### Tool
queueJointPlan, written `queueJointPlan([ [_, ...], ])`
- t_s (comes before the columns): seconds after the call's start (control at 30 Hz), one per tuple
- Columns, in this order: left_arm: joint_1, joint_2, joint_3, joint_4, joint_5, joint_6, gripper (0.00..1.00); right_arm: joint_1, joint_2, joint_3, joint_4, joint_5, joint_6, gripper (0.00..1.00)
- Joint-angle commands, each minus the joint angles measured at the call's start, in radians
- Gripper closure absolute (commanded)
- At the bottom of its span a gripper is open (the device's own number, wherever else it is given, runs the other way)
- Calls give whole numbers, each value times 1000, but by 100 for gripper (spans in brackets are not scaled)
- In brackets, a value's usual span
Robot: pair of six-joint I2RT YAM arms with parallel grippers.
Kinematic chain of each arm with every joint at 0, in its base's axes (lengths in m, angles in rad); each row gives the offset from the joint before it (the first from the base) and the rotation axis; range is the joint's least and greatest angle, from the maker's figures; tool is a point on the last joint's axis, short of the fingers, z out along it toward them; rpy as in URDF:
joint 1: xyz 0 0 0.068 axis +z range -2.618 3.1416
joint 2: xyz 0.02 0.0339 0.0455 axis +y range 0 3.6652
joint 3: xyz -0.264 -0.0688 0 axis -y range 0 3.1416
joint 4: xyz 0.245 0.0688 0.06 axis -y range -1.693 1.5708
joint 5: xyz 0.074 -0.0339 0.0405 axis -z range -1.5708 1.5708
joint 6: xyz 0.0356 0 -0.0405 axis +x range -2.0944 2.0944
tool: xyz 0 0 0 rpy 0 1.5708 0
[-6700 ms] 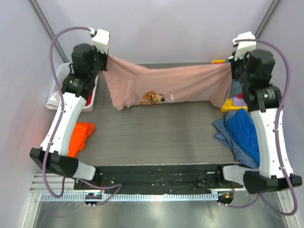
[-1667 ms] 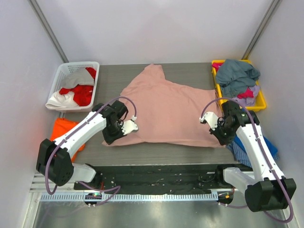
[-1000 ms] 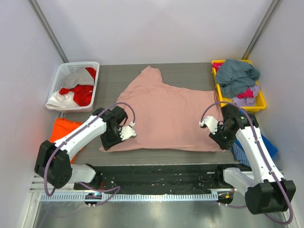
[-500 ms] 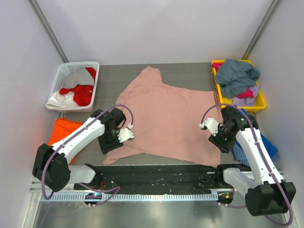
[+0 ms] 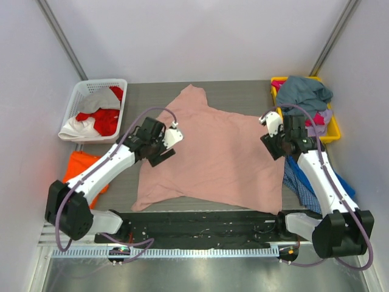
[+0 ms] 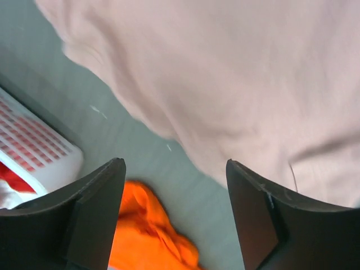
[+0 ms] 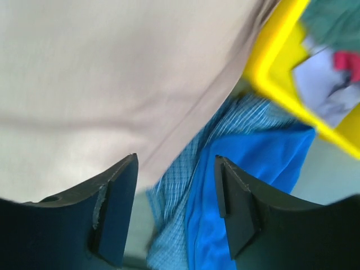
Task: Fold and stack the t-shirts
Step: Flatten out the tshirt
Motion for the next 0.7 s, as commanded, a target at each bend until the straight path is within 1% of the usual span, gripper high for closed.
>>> queueJointPlan([
  [0.0,49,138,98,371,-22,-64,21,-5,110,65,350,49,158,35],
  [0.03,65,175,121,402,-23,-74,20,-5,133,70,421,63,170,35],
  [0.1,99,287,202,480,-7,-109,16,-5,210,82,494,98,190,34],
  [0.13,134,325,237,494,3,-126,15,-5,236,88,554,107,198,33],
  [0.17,151,363,317,506,12,-140,13,-5,267,102,580,118,205,34],
  [0.2,167,449,357,520,18,-169,9,-5,293,108,611,129,216,33],
  [0.23,182,489,400,525,23,-177,7,-5,348,116,661,153,228,32],
  [0.27,187,534,473,531,20,-182,4,-5,374,133,684,163,234,32],
  [0.33,193,642,541,561,0,-186,2,-3,443,147,749,186,253,32],
  [0.37,196,673,602,574,-3,-185,2,-5,464,165,758,184,254,32],
  [0.4,195,742,635,587,-7,-185,2,-6,491,177,760,177,254,32],
  [0.47,196,802,726,615,-29,-183,2,-5,546,205,758,167,265,32],
  [0.5,196,865,756,626,-33,-183,2,-3,563,209,758,161,265,32],
  [0.53,196,896,820,632,-36,-182,2,-2,577,220,760,158,265,32],
  [0.6,196,966,901,609,-49,-189,2,1,610,225,789,152,268,32],
  [0.63,196,1030,972,603,-57,-196,2,3,621,225,789,148,264,33],
  [0.67,195,1055,998,600,-63,-194,2,7,630,226,790,144,258,33],
])
